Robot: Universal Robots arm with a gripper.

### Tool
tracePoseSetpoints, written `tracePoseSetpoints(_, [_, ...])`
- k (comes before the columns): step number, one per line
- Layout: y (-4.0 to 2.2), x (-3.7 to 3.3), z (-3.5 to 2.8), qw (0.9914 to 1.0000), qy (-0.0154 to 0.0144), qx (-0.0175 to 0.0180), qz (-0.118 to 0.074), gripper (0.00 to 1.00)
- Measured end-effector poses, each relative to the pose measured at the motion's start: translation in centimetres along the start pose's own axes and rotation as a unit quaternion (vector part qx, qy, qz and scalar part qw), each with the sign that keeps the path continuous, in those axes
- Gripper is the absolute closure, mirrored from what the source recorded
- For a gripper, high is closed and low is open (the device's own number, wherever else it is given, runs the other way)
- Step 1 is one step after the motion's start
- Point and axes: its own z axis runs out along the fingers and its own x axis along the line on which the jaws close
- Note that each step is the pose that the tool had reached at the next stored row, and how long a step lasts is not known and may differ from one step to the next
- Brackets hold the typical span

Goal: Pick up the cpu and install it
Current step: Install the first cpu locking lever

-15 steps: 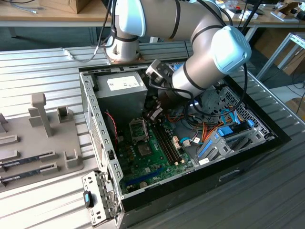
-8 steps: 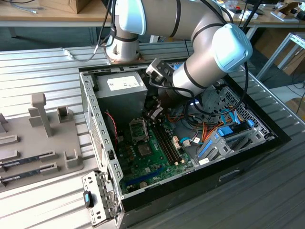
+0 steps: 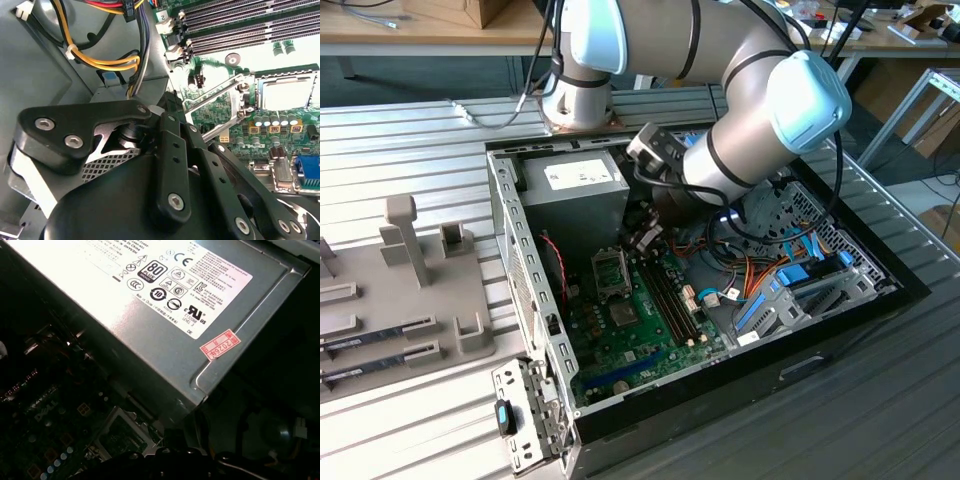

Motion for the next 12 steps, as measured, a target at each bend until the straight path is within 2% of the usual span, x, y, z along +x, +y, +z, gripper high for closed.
tracePoseSetpoints(7, [0.16,0.06,-0.53,1.0,-0.0003,-0.0009,-0.002,0.89])
tracePoseSetpoints(12, [0.21,0.07,-0.68,1.0,-0.0002,-0.0011,-0.002,0.89])
